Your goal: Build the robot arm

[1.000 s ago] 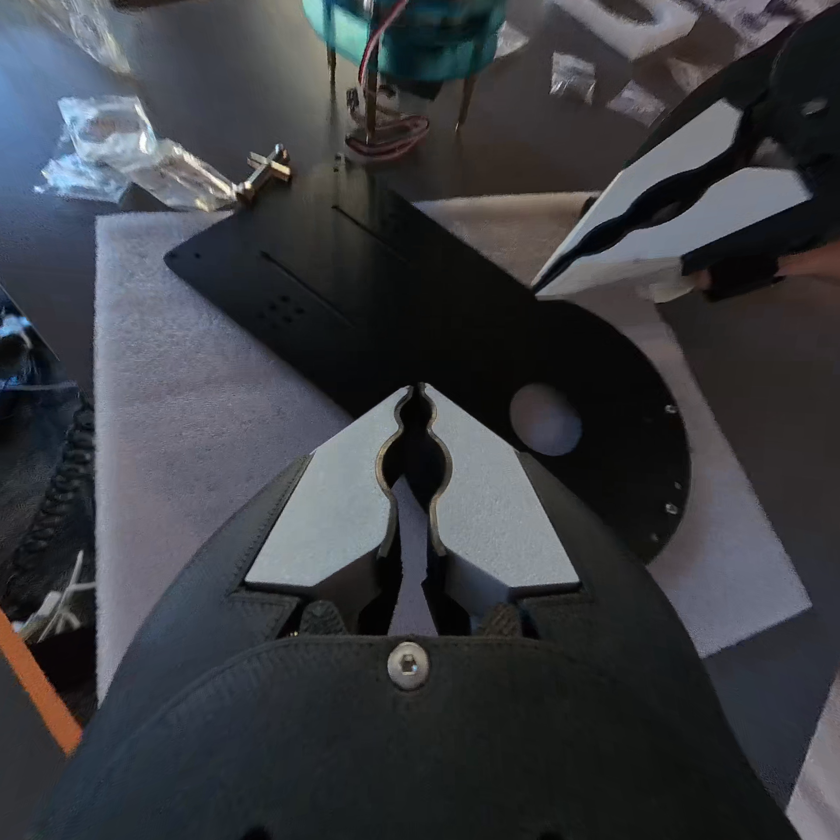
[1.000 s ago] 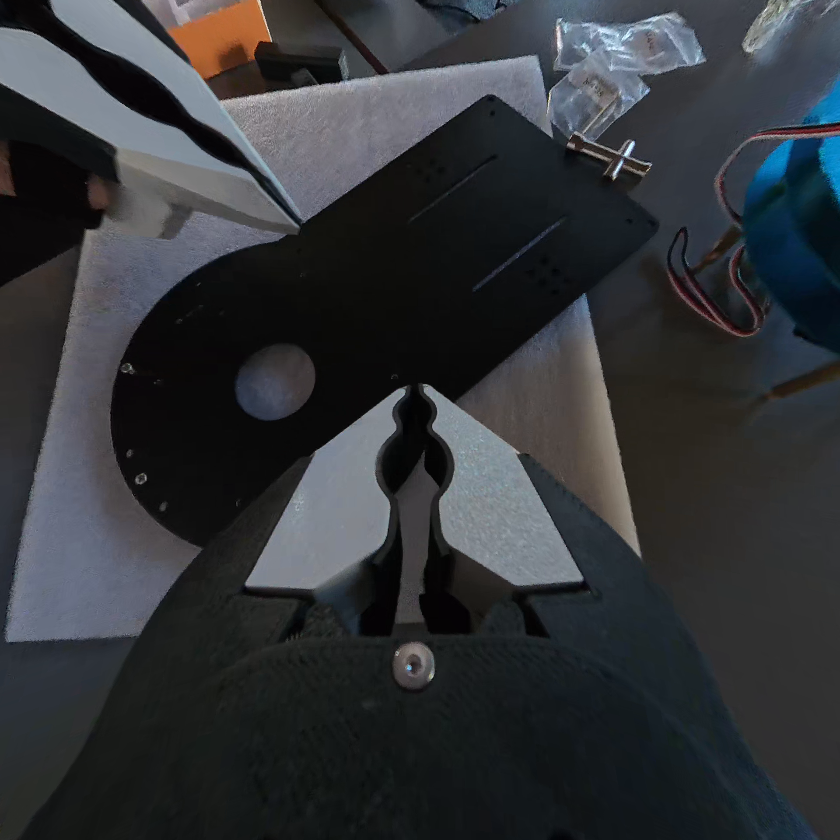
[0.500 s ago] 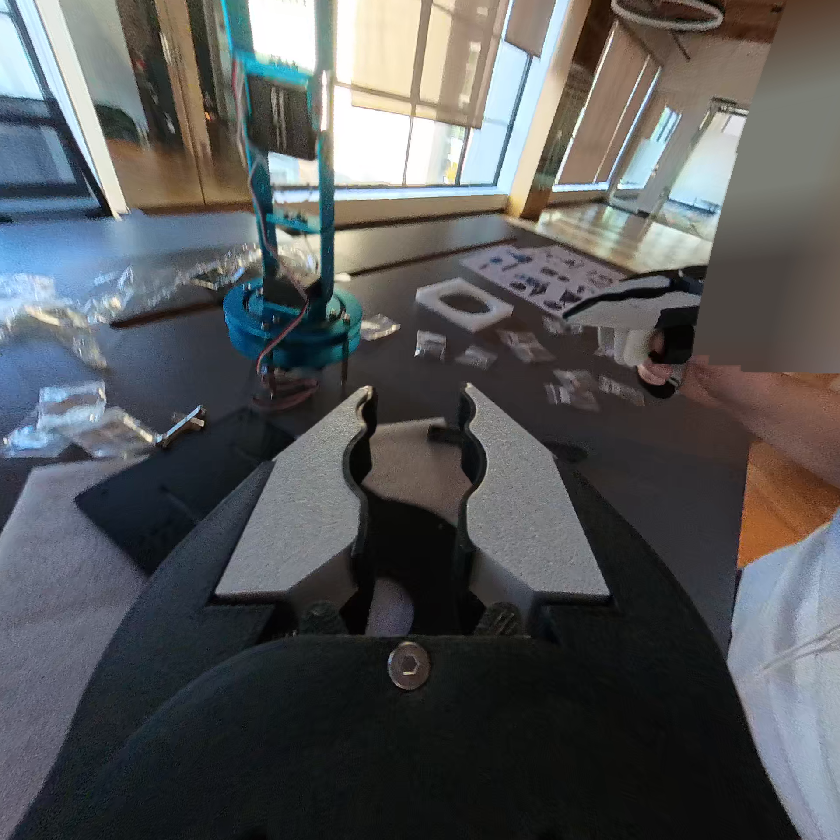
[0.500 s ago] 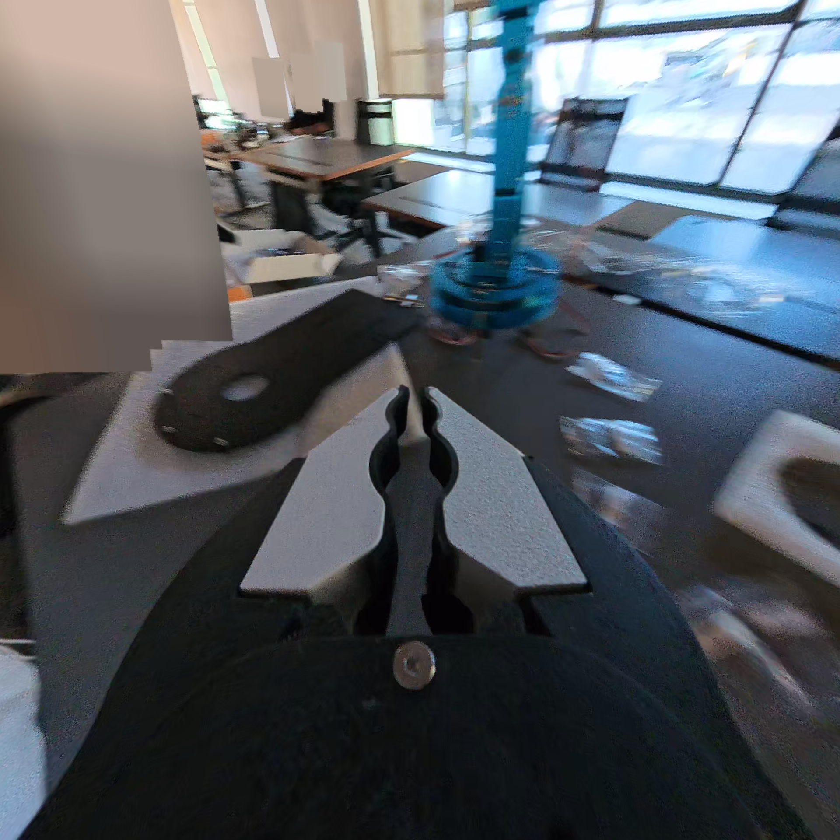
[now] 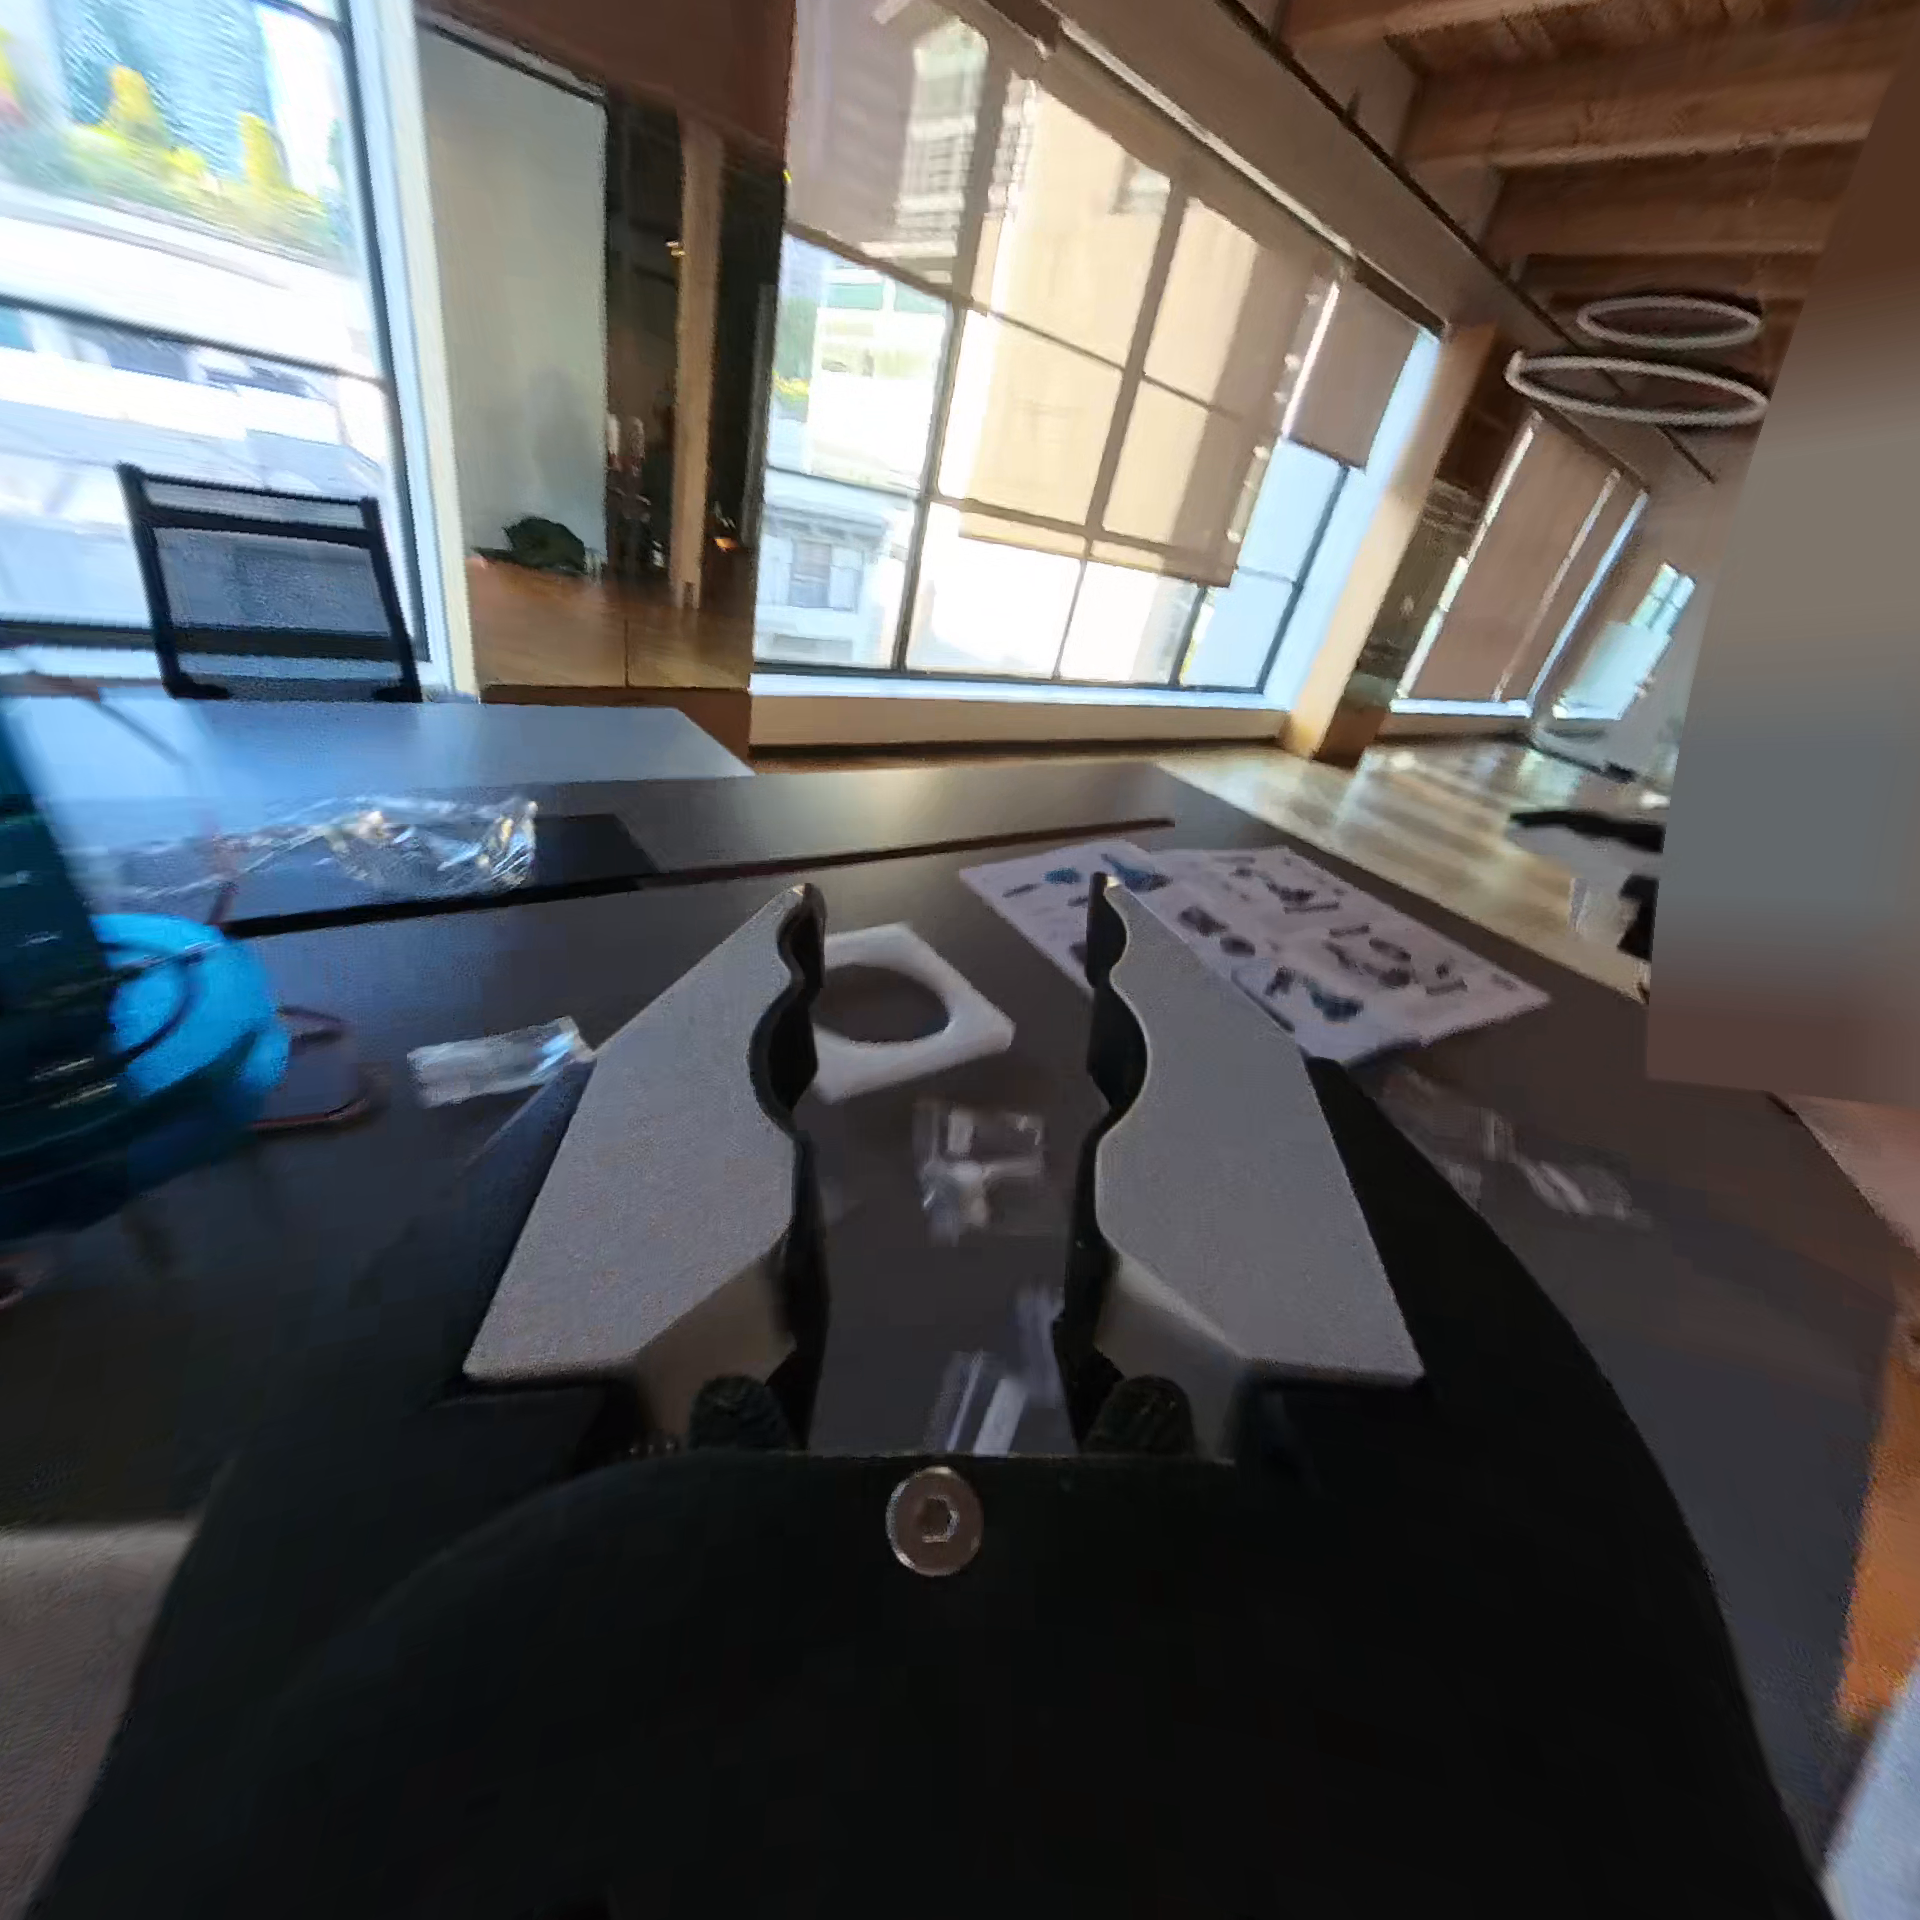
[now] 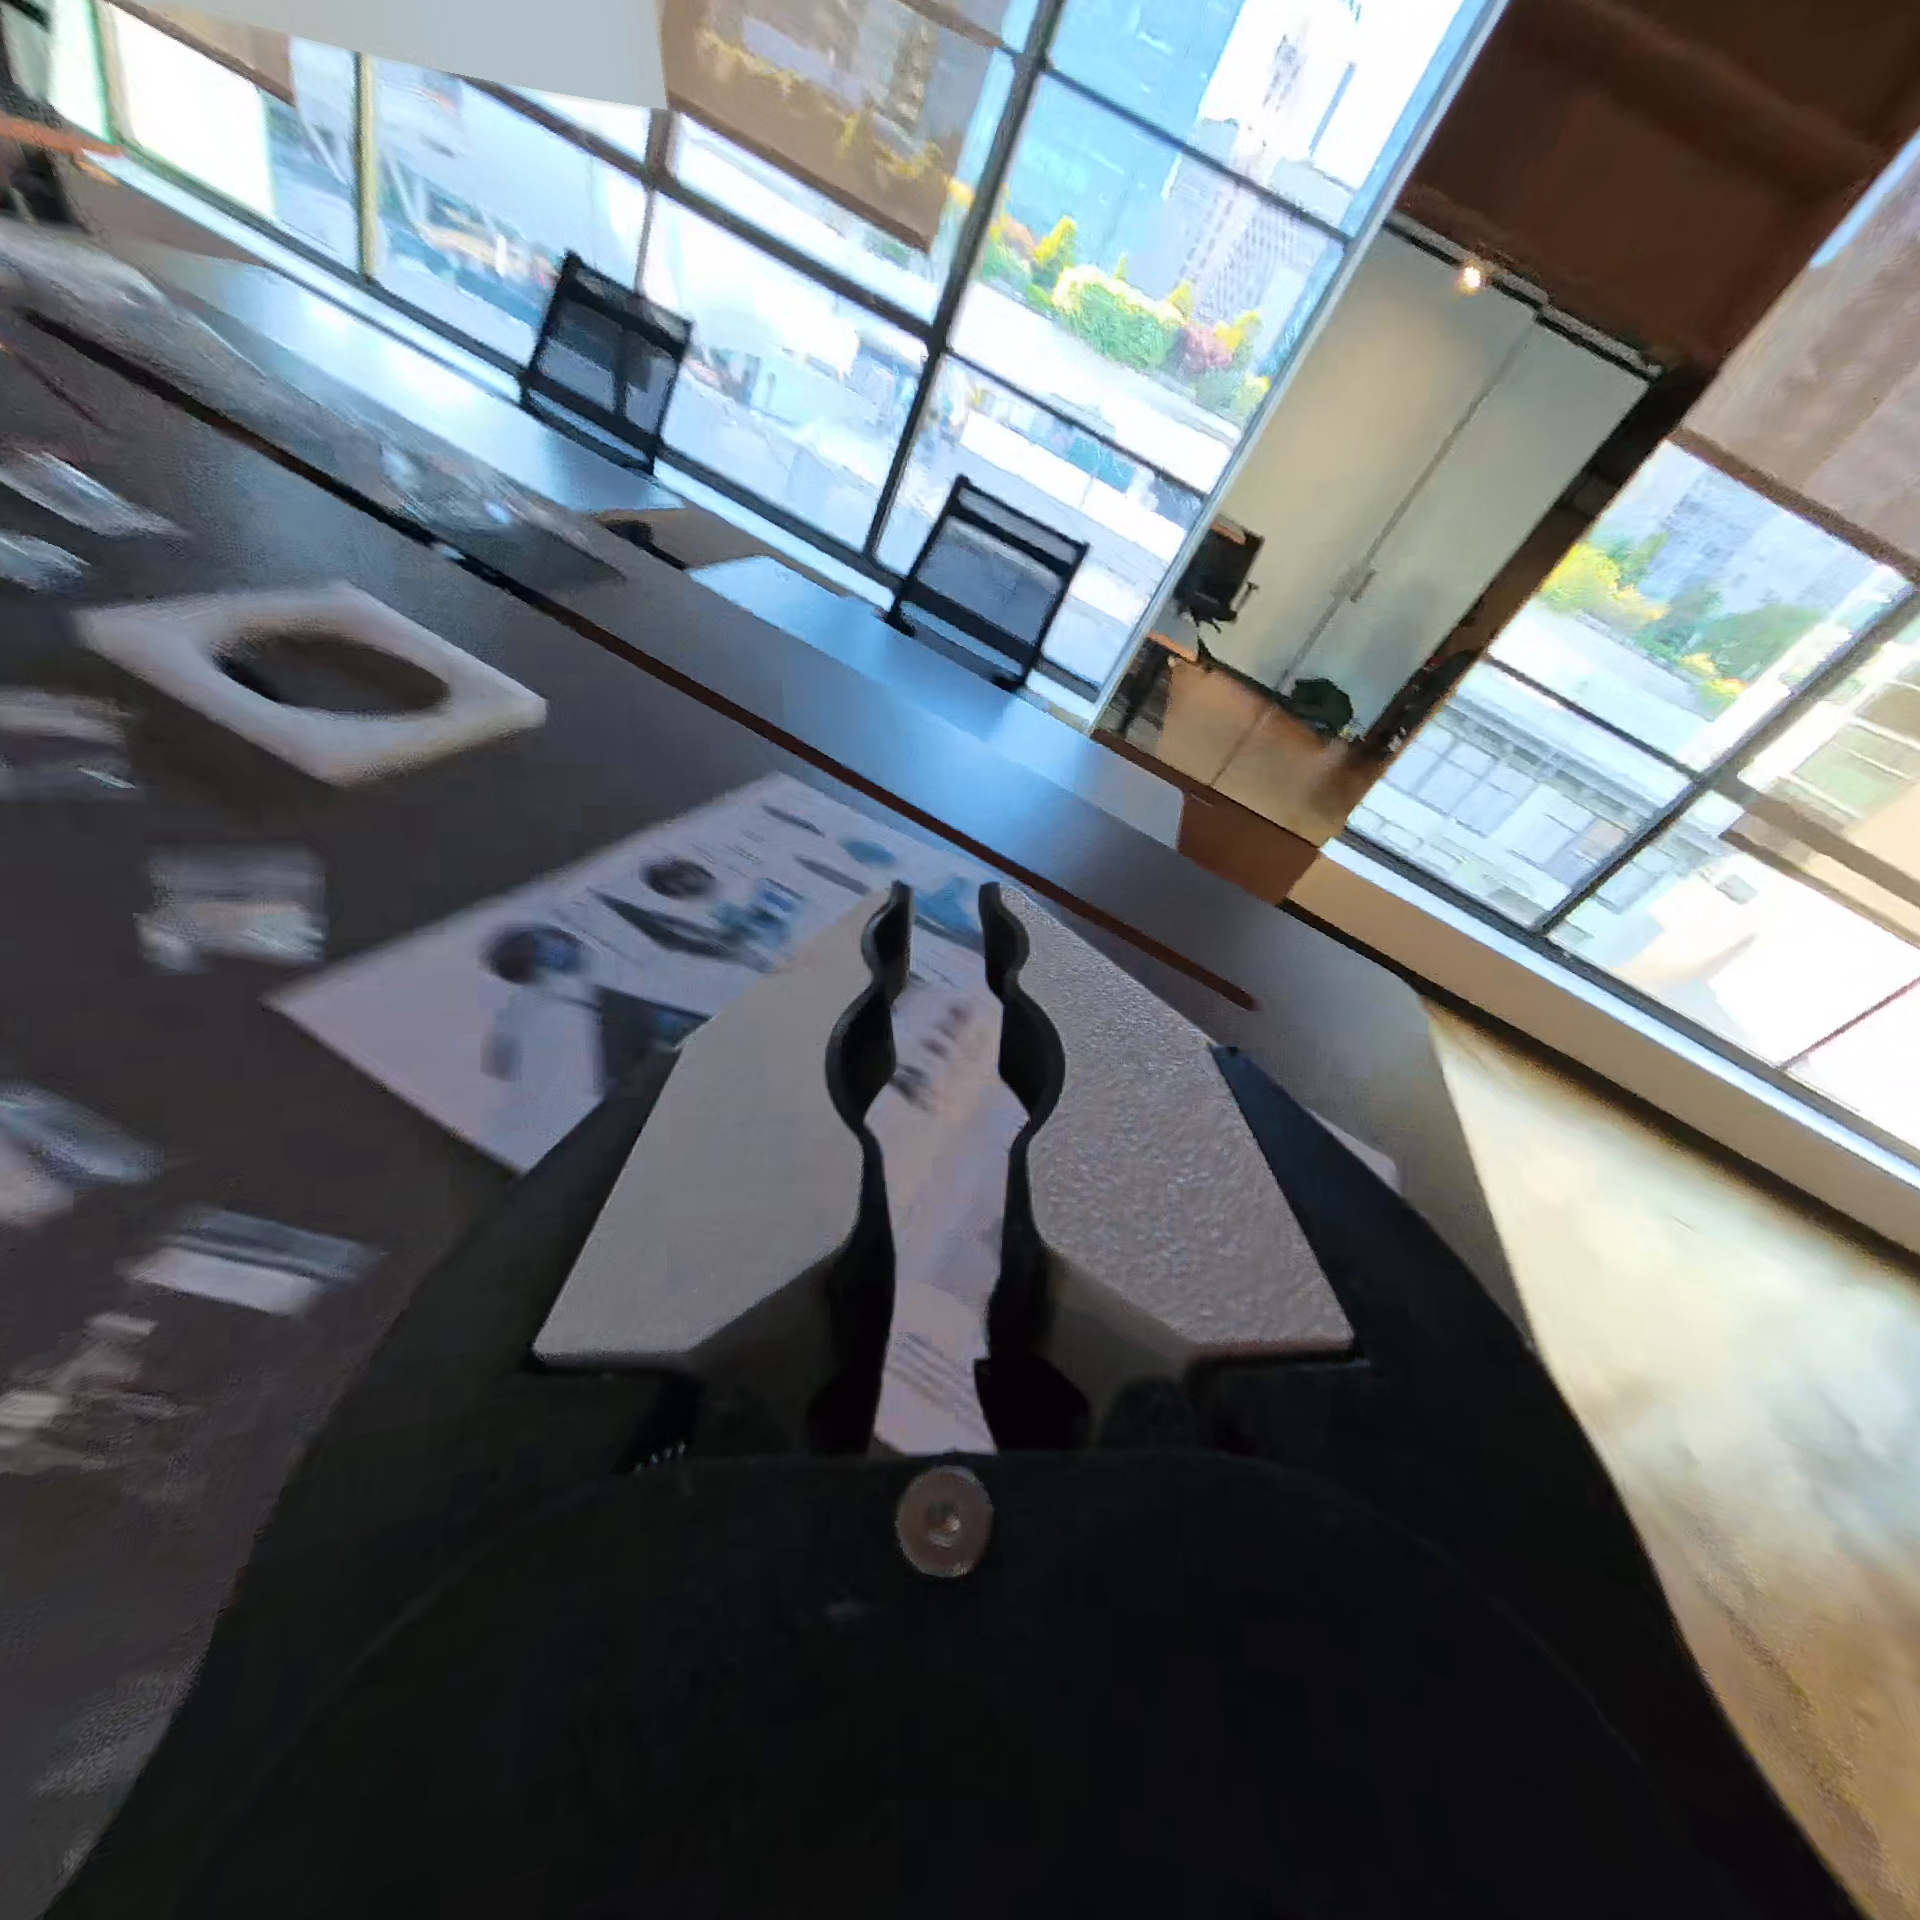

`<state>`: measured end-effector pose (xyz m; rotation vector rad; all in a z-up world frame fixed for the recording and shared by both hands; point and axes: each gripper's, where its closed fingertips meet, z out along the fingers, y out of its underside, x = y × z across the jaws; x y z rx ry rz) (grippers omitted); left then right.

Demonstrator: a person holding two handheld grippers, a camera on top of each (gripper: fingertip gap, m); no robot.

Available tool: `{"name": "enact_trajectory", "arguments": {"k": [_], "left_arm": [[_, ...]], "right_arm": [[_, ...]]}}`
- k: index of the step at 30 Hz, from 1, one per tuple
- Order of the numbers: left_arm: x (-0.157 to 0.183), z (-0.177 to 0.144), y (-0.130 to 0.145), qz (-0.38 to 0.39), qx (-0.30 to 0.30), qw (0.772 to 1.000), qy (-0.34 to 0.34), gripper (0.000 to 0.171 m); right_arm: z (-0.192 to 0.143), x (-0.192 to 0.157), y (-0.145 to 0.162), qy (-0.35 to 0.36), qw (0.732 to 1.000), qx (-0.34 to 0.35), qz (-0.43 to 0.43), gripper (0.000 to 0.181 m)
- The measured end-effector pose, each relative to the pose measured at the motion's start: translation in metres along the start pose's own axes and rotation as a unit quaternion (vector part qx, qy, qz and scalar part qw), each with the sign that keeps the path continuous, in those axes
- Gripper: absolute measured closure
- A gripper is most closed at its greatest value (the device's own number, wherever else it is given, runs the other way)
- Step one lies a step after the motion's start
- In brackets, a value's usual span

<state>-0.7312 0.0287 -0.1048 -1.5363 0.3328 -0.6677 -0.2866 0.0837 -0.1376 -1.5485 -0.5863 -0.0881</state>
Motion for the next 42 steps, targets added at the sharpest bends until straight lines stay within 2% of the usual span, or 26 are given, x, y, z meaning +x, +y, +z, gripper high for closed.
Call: {"name": "enact_trajectory", "arguments": {"k": [3,5,9,11,13,19,24,28,33,37,42], "left_arm": [[0.042,0.061,0.003,0.007,0.038,0.999,-0.001,0.124],[0.062,0.104,0.001,0.01,0.056,0.998,0.004,0.123],[0.088,0.174,-0.007,0.004,0.107,0.994,0.017,0.125],[0.09,0.199,0.0,-0.004,0.106,0.994,0.016,0.125],[0.087,0.213,0.009,-0.005,0.104,0.995,0.009,0.125],[0.055,0.212,0.042,0.018,0.062,0.997,-0.049,0.126],[0.025,0.197,0.058,0.068,0.025,0.991,-0.112,0.125],[0.006,0.188,0.062,0.072,0.012,0.984,-0.164,0.126],[-0.026,0.177,0.078,0.084,-0.04,0.963,-0.255,0.128],[-0.032,0.173,0.08,0.071,-0.042,0.957,-0.278,0.129],[-0.032,0.17,0.076,0.072,-0.037,0.953,-0.291,0.131]], "right_arm": [[0.021,0.071,0.054,0.007,0.999,-0.037,0.006,0.168],[0.039,0.1,0.079,-0.004,0.999,-0.041,0.033,0.166],[0.065,0.125,0.102,-0.015,0.996,-0.018,0.082,0.164],[0.066,0.121,0.11,-0.041,0.992,-0.014,0.119,0.161],[0.062,0.123,0.116,-0.044,0.993,-0.011,0.108,0.162],[0.063,0.139,0.131,-0.015,0.998,-0.028,0.055,0.164],[0.06,0.155,0.142,0.027,0.996,-0.055,0.071,0.167],[0.055,0.169,0.147,0.06,0.992,-0.067,0.086,0.168],[0.05,0.186,0.172,0.084,0.981,-0.121,0.128,0.169],[0.046,0.193,0.184,0.102,0.972,-0.144,0.153,0.168],[0.048,0.187,0.187,0.089,0.971,-0.144,0.171,0.168]]}}
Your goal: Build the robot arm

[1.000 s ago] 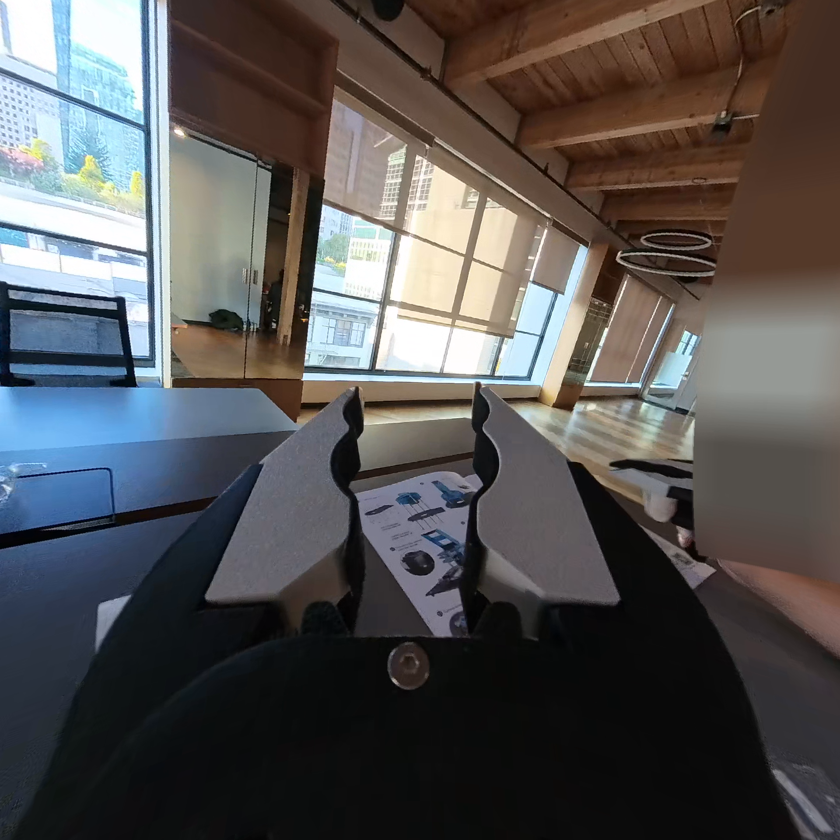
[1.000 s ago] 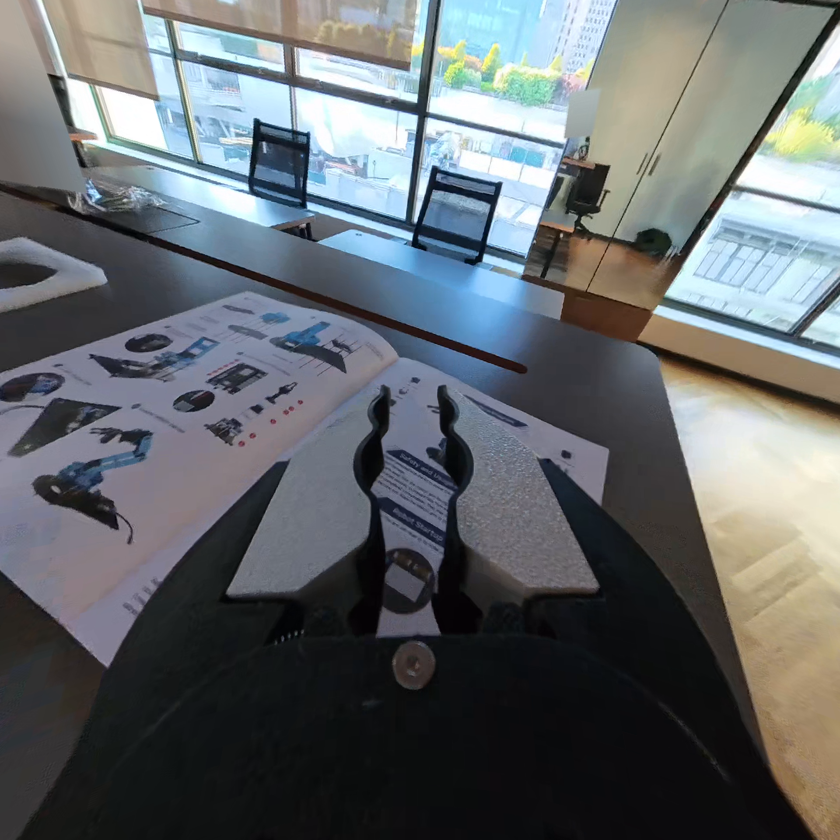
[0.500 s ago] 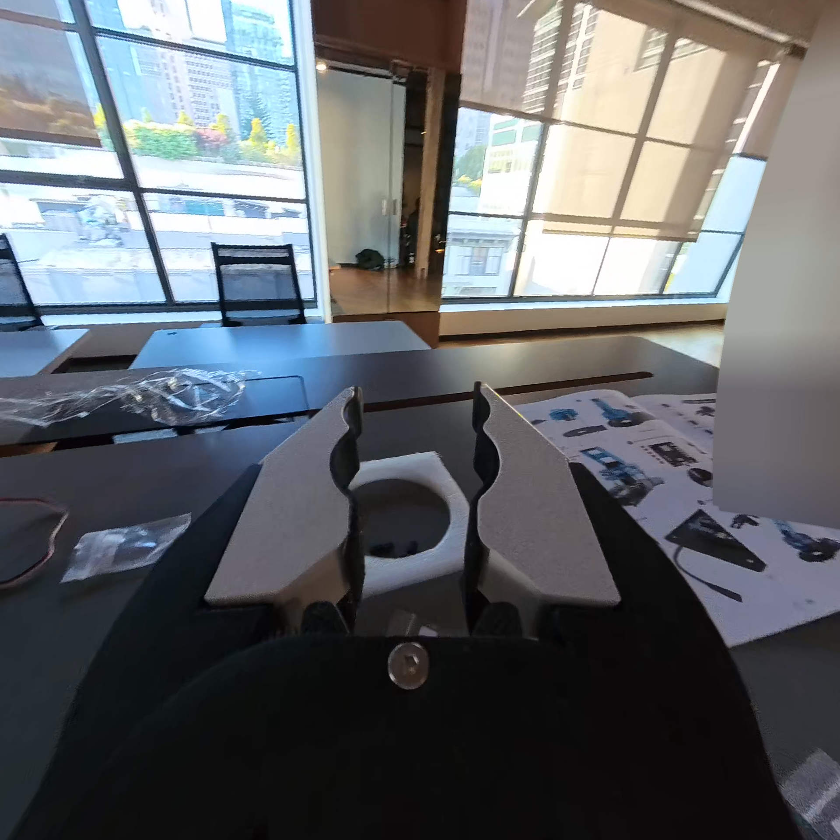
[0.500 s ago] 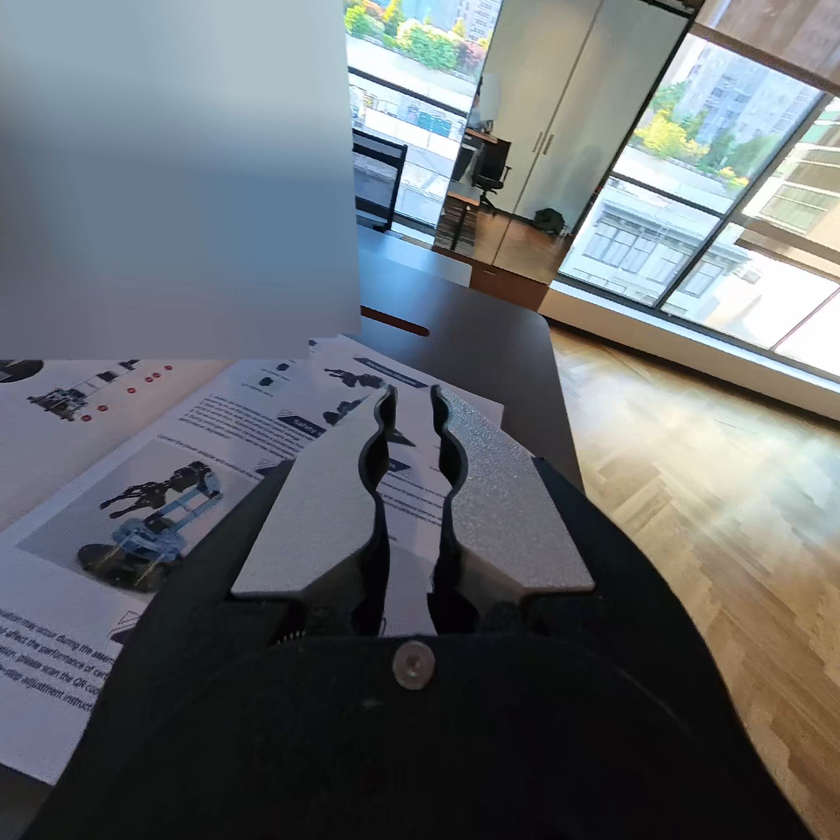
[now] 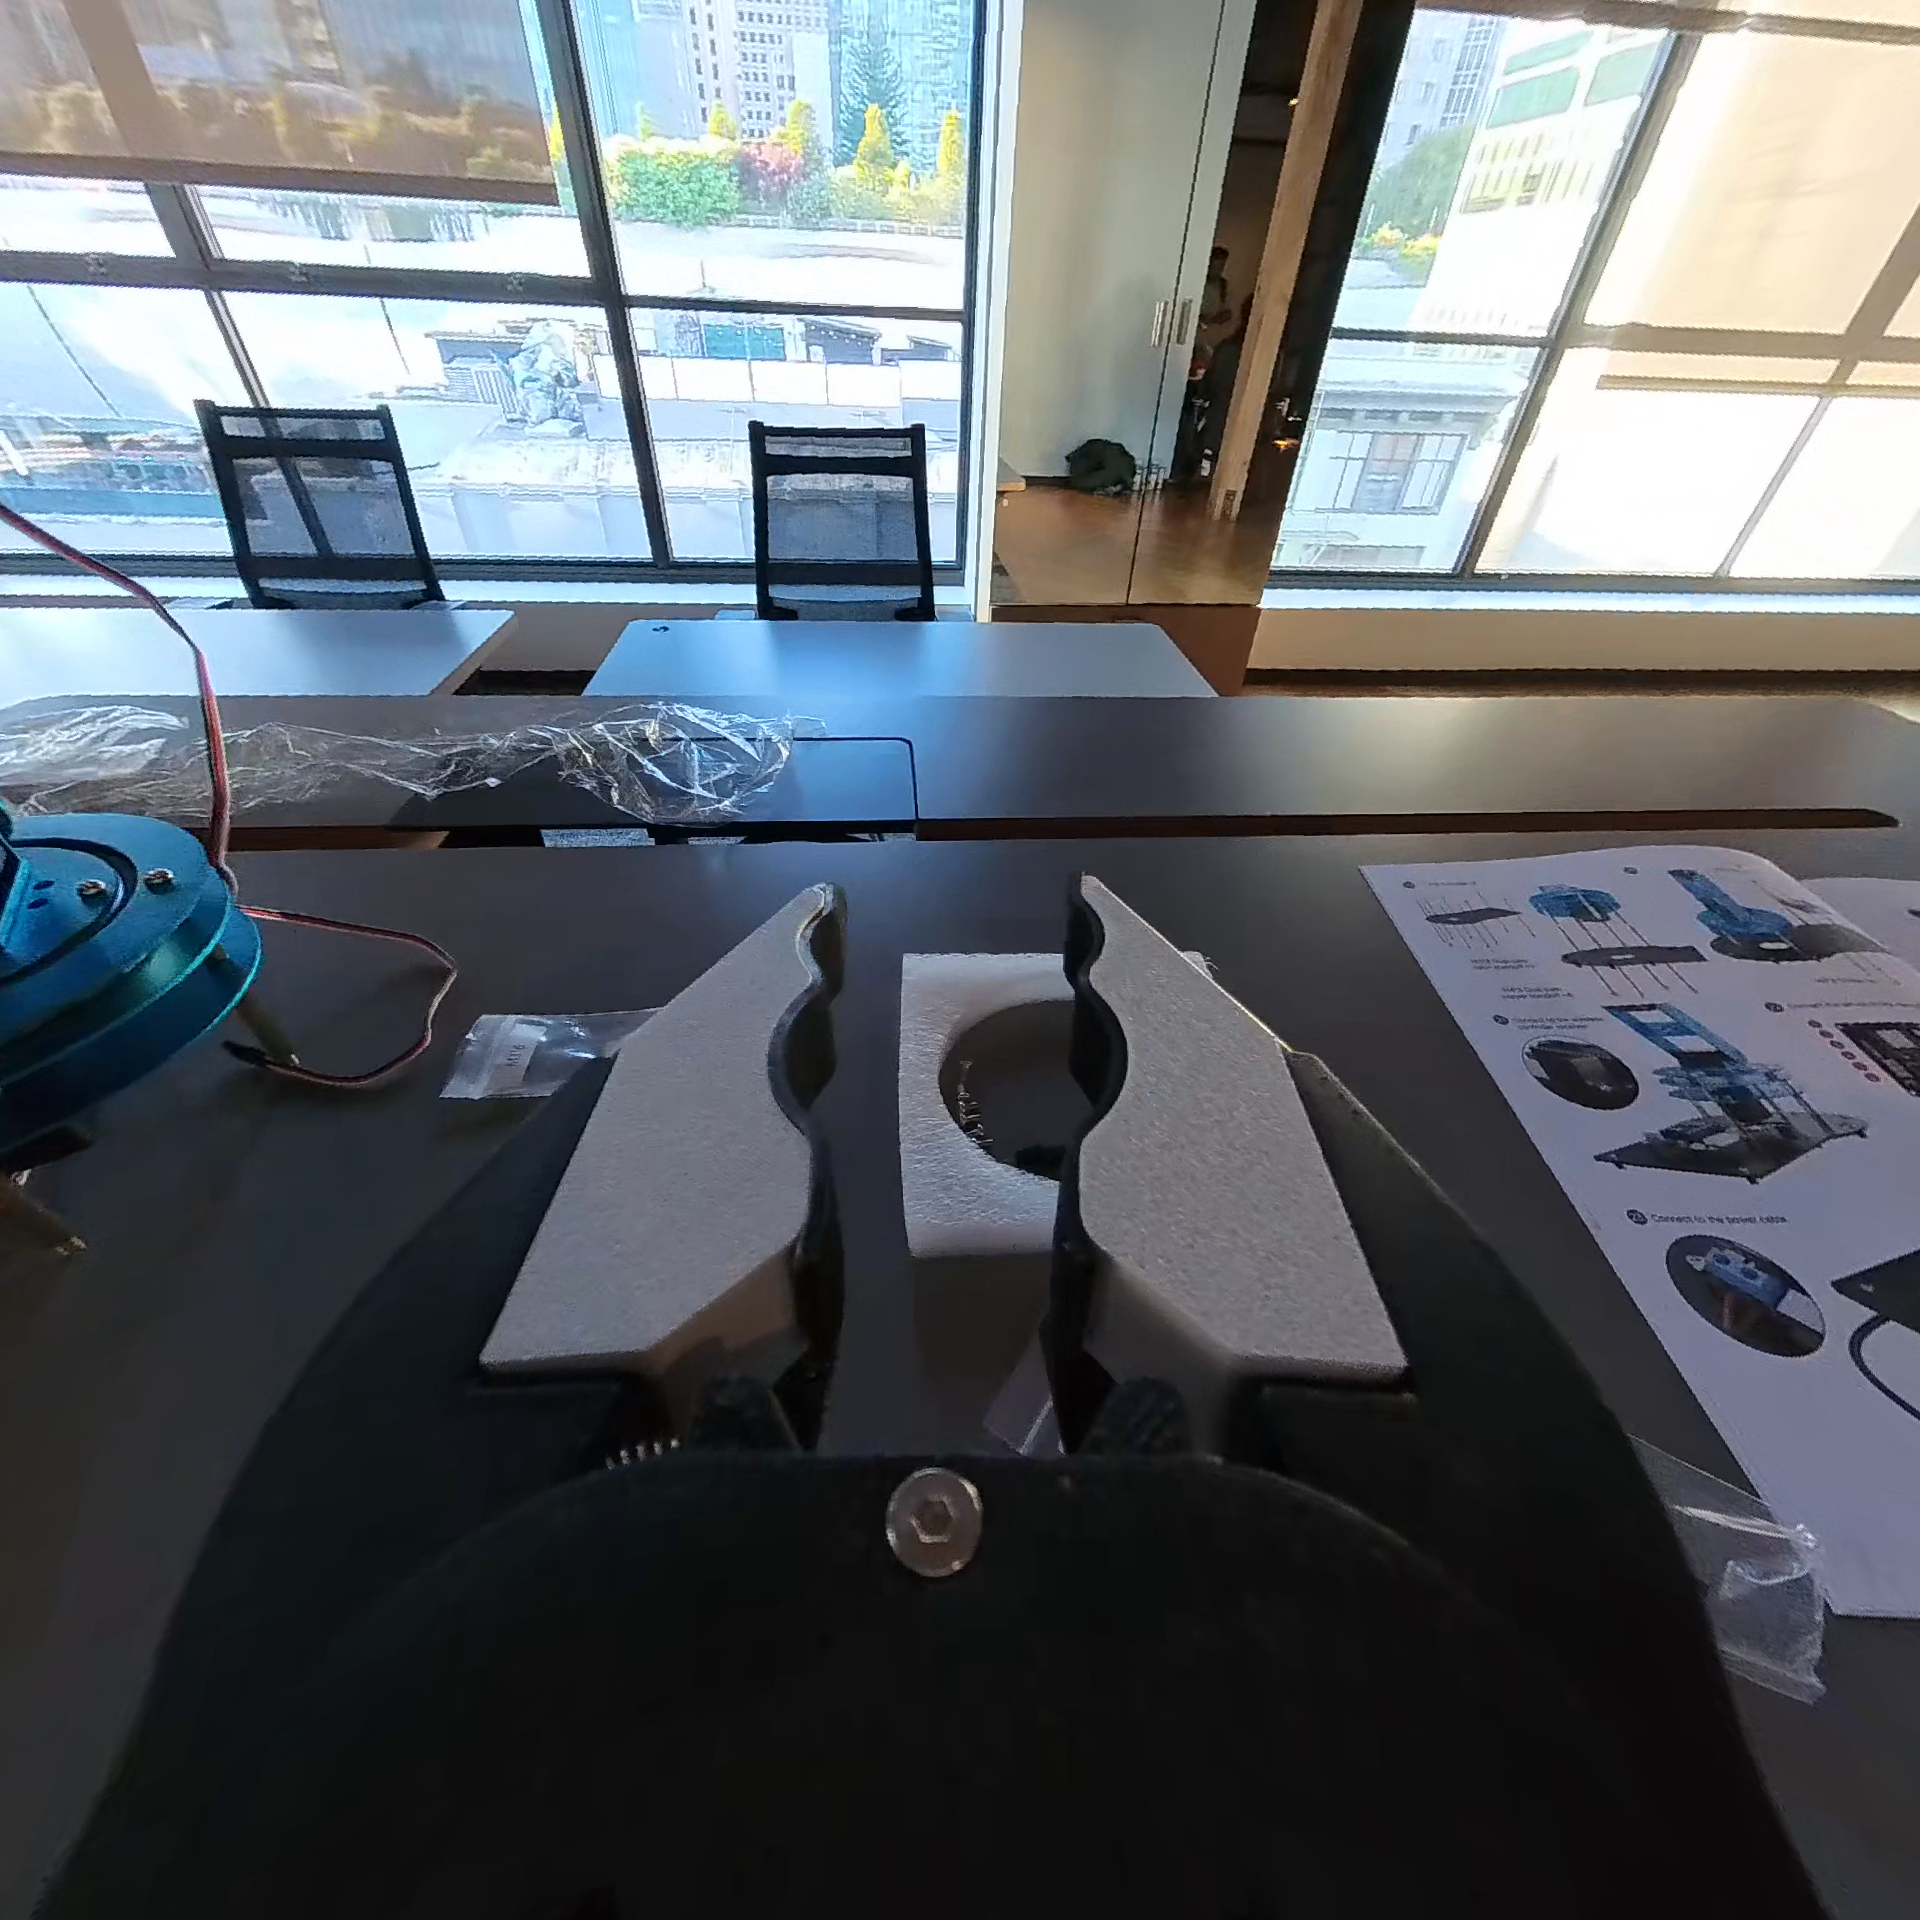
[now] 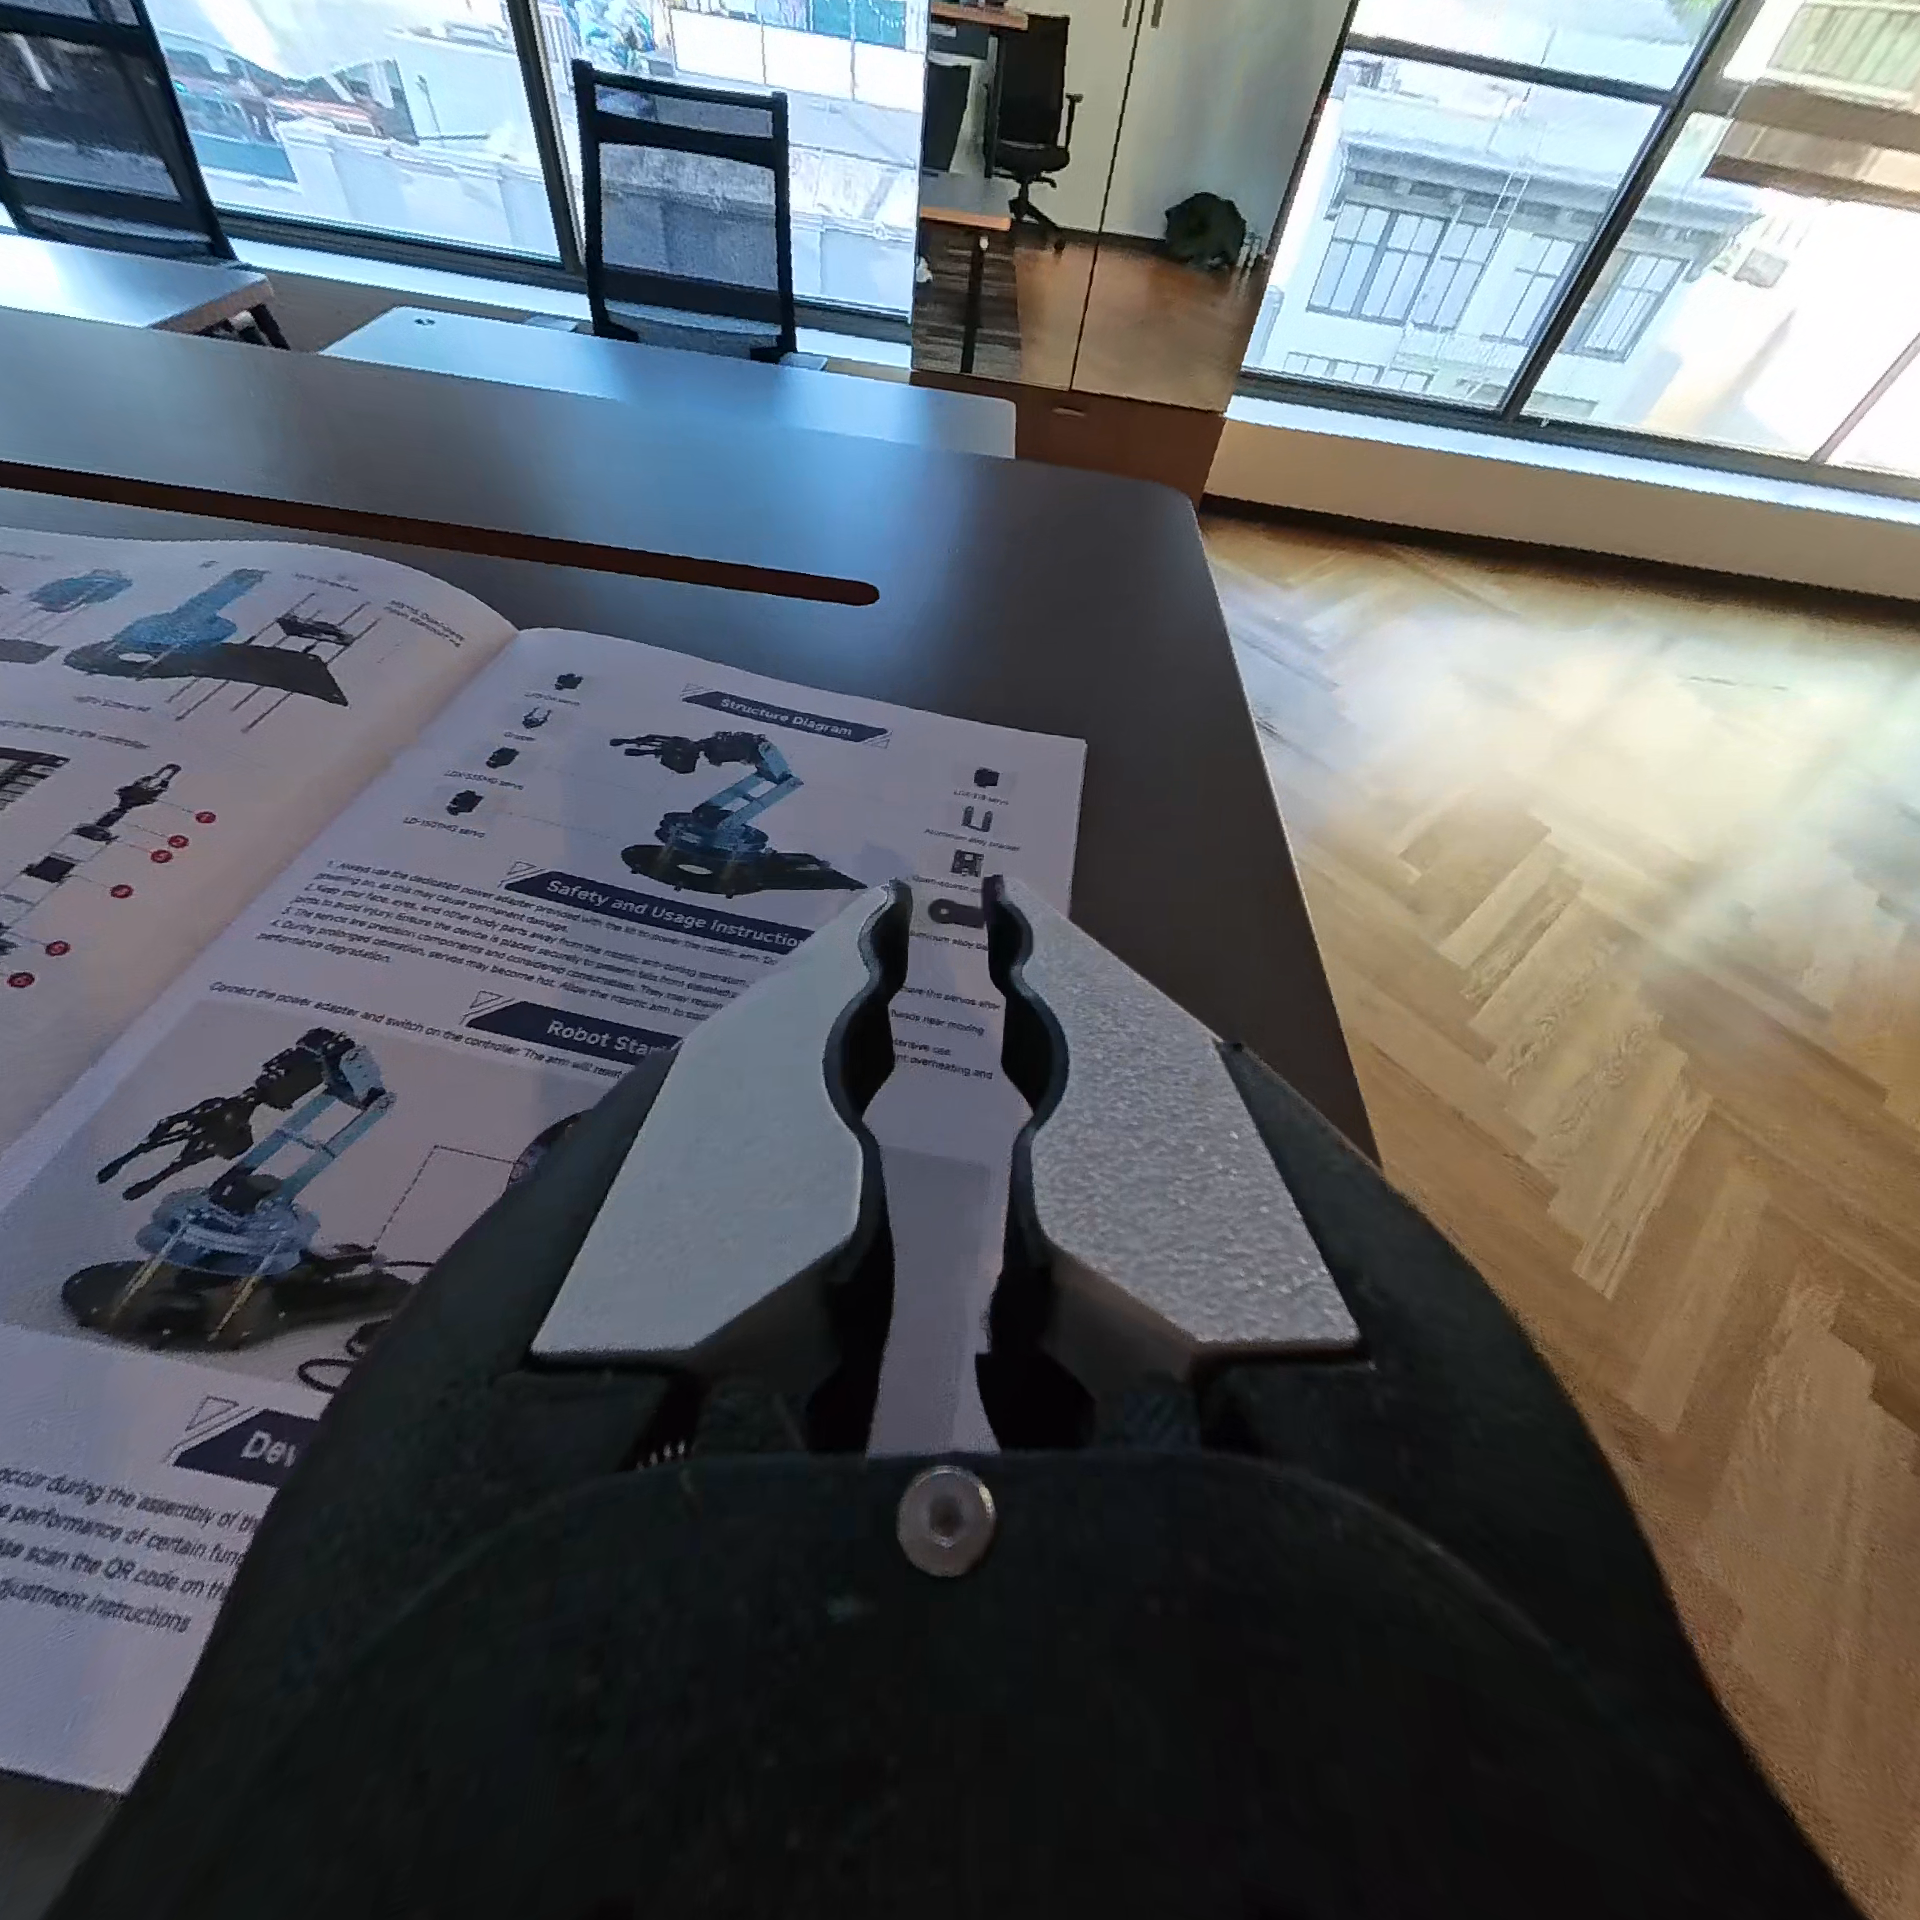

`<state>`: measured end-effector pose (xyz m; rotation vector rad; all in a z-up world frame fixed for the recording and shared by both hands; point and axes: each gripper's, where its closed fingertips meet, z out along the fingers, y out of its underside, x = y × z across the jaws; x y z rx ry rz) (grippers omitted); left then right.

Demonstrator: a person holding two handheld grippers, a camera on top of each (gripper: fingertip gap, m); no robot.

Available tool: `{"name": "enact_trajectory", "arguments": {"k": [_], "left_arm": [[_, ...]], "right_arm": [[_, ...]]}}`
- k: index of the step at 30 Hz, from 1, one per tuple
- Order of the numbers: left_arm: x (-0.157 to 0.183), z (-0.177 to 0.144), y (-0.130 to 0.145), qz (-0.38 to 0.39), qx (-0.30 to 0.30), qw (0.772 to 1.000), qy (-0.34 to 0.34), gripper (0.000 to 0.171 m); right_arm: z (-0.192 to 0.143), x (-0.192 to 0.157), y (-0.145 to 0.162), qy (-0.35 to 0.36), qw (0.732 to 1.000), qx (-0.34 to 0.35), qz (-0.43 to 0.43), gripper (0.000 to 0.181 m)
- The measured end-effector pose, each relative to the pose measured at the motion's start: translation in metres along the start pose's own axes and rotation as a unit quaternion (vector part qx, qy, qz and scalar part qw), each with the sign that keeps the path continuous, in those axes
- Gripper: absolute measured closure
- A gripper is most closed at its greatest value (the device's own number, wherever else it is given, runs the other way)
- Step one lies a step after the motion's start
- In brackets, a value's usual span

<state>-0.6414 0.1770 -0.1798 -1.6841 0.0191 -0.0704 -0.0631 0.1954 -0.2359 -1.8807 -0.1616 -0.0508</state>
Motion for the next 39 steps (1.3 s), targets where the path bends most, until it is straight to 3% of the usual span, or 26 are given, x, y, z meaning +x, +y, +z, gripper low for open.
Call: {"name": "enact_trajectory", "arguments": {"k": [17,39], "left_arm": [[-0.001,-0.004,-0.003,-0.007,0.009,1.0,-0.013,0.135],[-0.017,0.001,0.021,-0.035,-0.055,0.997,-0.035,0.136]], "right_arm": [[0.001,-0.007,0.0,-0.014,1.0,0.012,0.002,0.169],[0.004,-0.003,0.006,-0.011,1.0,-0.006,0.005,0.165]]}}
